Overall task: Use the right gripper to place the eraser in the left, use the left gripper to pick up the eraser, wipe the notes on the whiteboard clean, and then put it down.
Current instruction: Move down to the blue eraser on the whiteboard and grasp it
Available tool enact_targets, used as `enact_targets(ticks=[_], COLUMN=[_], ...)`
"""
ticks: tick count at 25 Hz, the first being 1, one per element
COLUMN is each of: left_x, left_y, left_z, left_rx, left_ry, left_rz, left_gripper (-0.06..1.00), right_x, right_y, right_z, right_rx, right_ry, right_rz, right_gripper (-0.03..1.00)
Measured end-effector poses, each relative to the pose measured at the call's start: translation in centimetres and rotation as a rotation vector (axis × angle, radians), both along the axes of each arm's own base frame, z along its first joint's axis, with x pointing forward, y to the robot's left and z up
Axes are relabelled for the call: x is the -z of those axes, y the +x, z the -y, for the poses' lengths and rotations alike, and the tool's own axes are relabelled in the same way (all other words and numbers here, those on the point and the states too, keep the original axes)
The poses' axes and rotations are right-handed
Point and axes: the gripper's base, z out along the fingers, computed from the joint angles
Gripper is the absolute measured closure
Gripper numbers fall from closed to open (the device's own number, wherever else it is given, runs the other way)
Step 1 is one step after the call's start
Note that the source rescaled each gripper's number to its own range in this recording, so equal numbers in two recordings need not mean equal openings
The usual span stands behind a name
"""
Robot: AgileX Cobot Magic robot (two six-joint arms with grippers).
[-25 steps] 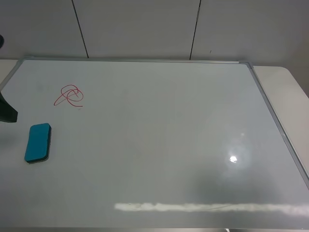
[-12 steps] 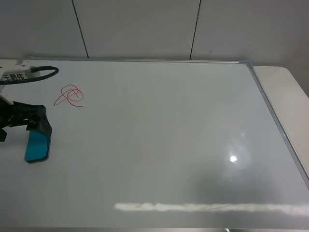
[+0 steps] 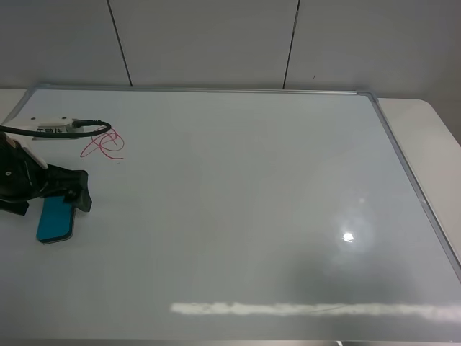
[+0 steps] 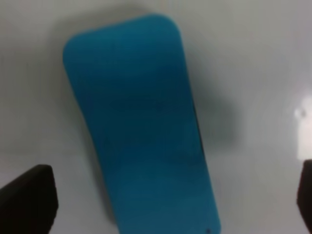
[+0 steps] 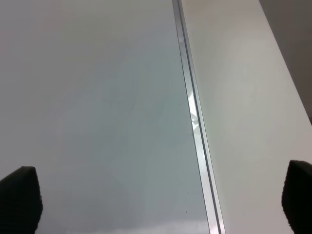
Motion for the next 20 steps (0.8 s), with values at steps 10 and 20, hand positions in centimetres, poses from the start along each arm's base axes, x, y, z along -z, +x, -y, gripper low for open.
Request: enact_targets(ticks=[10, 20], left_x=[1.9, 1.9], left_y=[0.8, 0.9], left_z=[-1.2, -1.3], left_rx=[-0.063, -0.075], left_ry=[0.005, 0.003], left_rz=[-0.023, -0.009], left_gripper=[-0.06, 0.11], right_x=[0.0, 0.0], right_y=[0.0, 0.0], right_z=[0.0, 0.0], right_rx=[0.000, 0.000], right_ry=[0.000, 0.000], right_rz=[0.000, 0.000], right_gripper=[-0.02, -0.02])
